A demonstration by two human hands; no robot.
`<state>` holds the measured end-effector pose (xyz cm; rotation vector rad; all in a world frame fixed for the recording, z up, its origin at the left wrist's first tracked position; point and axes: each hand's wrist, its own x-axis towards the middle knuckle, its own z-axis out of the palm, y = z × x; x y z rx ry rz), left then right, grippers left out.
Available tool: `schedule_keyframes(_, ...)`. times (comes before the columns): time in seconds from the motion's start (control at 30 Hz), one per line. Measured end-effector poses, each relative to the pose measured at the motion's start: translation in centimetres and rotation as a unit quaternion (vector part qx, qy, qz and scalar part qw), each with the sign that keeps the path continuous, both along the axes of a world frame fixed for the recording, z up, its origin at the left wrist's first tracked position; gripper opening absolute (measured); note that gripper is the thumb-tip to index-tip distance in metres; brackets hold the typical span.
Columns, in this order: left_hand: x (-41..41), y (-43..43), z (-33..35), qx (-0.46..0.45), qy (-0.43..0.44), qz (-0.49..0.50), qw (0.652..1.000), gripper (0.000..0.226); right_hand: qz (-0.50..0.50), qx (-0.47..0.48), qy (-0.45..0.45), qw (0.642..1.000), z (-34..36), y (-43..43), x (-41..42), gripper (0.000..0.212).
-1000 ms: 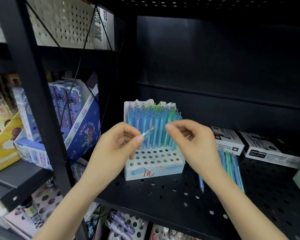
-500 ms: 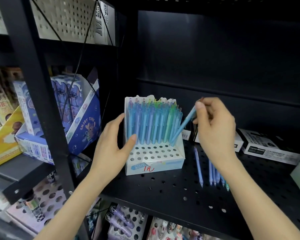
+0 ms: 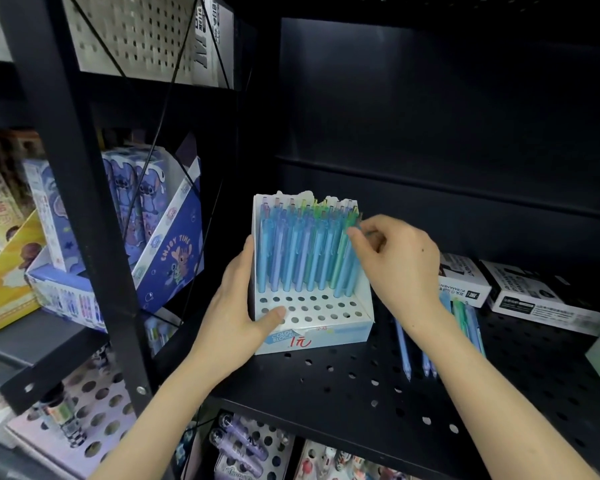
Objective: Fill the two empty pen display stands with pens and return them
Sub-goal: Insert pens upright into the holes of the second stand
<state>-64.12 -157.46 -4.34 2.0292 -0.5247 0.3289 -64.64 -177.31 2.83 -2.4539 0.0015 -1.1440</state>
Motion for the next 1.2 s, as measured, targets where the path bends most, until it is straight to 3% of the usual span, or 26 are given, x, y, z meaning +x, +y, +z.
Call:
schedule_keyframes(0.17,0.2,0.0,-0.1,-0.012,0.007,0.006,1.000,0.099,-0.009,-0.009,0.041,0.999,0.2,-0.2,0.2,0.019)
schedule_keyframes(0.3,0.1,-0.1,0.0,0.000,0.002,0.012,1.000,0.098,0.037,0.068,0.013,0.997,0.4,-2.0,-1.5,0.020)
schedule_keyframes(0.37,0.1,-0.1,0.2,0.007,0.005,0.027,1.000,0.097,-0.005,0.084,0.029,0.996,-0.1,-4.4,-2.6,0.018)
schedule_keyframes(0.47,-0.3,-0.2,0.4,0.031,-0.035,0.100,0.994,0.091,-0.106,0.045,0.138,0.984,-1.8,-9.0,-4.2,0.029)
schedule_keyframes(0.57,-2.0,-1.3,1.1,0.031,-0.158,0.154,0.975,0.062,-0.154,0.058,0.219,0.962,-3.9,-12.8,-6.0,0.039)
schedule_keyframes(0.67,-4.4,-4.3,2.4,0.005,-0.193,0.090,0.977,0.029,-0.155,0.063,0.279,0.946,-5.1,-14.7,-7.0,0.049)
schedule_keyframes(0.8,-6.1,-10.1,3.3,0.030,-0.099,-0.049,0.993,0.019,-0.125,0.086,0.325,0.933,-5.4,-14.9,-6.9,0.062)
schedule_keyframes(0.9,-5.2,-14.1,2.7,0.149,-0.028,-0.045,0.988,0.040,-0.107,0.130,0.322,0.932,-5.5,-14.5,-6.7,0.063)
schedule_keyframes(1.03,-3.6,-17.8,2.0,0.308,0.044,-0.019,0.950,0.054,-0.089,0.191,0.319,0.924,-5.7,-14.4,-6.8,0.067)
schedule_keyframes(1.1,-2.9,-19.0,1.8,0.311,0.074,-0.012,0.947,0.056,-0.076,0.212,0.321,0.920,-5.9,-14.5,-7.0,0.069)
schedule_keyframes(1.2,-1.9,-20.0,1.8,0.218,0.165,-0.030,0.961,0.060,-0.057,0.246,0.330,0.910,-6.1,-14.7,-7.0,0.071)
